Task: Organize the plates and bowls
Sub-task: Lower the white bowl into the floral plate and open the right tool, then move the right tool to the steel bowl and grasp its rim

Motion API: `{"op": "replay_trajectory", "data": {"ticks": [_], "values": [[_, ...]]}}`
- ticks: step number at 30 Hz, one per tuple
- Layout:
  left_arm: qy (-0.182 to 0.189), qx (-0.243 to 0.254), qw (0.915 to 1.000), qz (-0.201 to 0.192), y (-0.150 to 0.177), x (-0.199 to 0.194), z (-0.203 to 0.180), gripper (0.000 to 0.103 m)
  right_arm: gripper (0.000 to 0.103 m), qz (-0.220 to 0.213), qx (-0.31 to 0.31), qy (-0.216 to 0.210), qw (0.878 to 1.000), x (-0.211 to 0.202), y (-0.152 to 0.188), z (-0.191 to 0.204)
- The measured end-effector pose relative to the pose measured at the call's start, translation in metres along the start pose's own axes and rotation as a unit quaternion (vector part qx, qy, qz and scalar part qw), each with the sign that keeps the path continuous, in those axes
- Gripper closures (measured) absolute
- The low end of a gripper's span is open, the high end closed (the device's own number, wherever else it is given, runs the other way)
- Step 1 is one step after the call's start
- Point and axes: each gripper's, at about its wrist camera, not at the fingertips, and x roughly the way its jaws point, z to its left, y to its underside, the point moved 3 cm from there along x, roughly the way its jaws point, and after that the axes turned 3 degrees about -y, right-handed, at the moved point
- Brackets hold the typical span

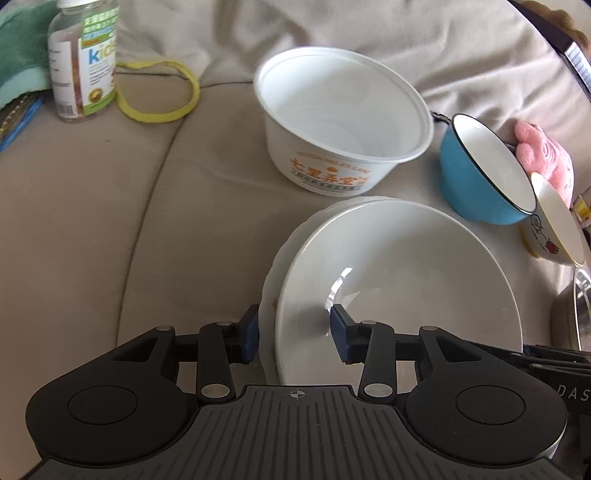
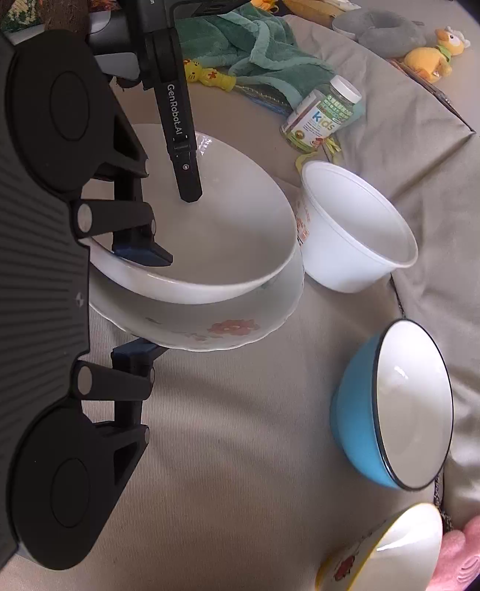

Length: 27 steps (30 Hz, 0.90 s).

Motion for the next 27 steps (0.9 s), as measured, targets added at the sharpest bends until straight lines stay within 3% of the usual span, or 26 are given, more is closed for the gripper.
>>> {"op": "replay_trajectory", "data": {"ticks": [9, 13, 18, 20, 22, 27], "values": [[0.071, 0.042, 0.9965, -0.013, 0.001, 0.009, -0.054, 0.06, 0.061, -0.033, 0.046, 0.037, 0.998, -0.031, -0.002, -0.059], [0.033, 0.07, 0.9964, -0.035, 0.0, 0.001, -0.069, 0.061, 0.061, -0.064, 0.014, 0.043, 0.997, -0.055, -0.002, -0.065], [0.0, 0.091, 0.9859, -0.14, 0.003, -0.036, -0.083, 0.061, 0.06, -0.137, -0.079, 0.089, 0.983, -0.122, -0.003, -0.062], [-0.015, 0.083, 0.9836, -0.16, 0.007, -0.045, -0.09, 0.061, 0.056, -0.151, -0.089, 0.114, 0.978, -0.145, -0.004, -0.074], [-0.005, 0.068, 0.9837, -0.167, 0.012, -0.053, -0.103, 0.061, 0.055, -0.158, -0.078, 0.134, 0.975, -0.165, -0.007, -0.096], [0.062, 0.071, 0.981, -0.17, 0.033, -0.08, -0.167, 0.061, 0.05, -0.177, -0.046, 0.191, 0.964, -0.195, -0.007, -0.172]]}}
